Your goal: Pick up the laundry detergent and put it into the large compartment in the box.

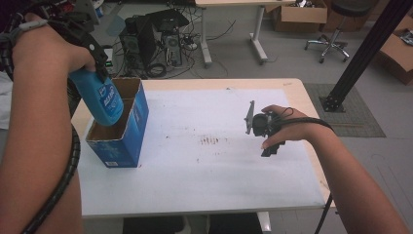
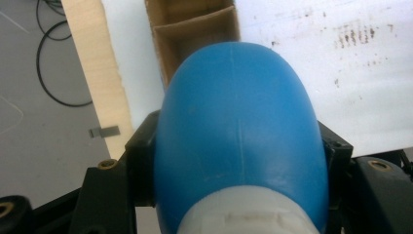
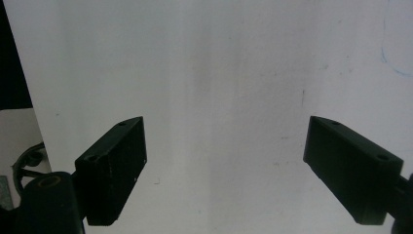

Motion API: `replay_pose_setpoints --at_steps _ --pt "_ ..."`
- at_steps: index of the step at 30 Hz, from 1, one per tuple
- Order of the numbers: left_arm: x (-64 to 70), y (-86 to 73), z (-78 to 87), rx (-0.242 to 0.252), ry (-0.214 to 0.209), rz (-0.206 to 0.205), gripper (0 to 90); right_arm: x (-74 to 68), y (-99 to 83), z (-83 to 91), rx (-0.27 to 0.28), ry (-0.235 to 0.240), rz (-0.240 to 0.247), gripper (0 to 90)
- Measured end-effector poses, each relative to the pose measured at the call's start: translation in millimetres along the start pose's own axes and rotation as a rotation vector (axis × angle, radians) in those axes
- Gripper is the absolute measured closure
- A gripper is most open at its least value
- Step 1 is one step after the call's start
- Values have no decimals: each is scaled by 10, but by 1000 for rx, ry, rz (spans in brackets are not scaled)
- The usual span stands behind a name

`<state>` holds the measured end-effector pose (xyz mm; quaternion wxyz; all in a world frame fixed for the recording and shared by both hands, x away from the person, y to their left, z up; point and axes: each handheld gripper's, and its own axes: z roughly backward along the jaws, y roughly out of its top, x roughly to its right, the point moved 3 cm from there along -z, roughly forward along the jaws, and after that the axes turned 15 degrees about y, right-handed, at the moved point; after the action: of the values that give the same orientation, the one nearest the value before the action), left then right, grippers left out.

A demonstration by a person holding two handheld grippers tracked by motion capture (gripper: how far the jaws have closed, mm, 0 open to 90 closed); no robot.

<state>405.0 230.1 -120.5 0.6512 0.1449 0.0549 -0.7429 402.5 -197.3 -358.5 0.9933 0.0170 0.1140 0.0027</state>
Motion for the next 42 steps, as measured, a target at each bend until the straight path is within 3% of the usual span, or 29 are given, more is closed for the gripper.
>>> replay_pose_setpoints --at_steps 9,14,29,35,42 --pt "-32 15 -207 -29 24 32 383 9 0 -17 -2 4 -4 160" --pt "-26 15 -416 -45 23 39 382 13 -4 -20 -5 6 -6 160" --pt "94 3 -1003 -82 -3 19 383 10 4 -27 -6 8 -8 160" --pt "152 0 -1211 -95 5 13 383 19 17 -32 -7 10 -5 160" --pt "218 -8 -1480 -118 -24 15 383 20 39 -39 -10 9 -1 160"
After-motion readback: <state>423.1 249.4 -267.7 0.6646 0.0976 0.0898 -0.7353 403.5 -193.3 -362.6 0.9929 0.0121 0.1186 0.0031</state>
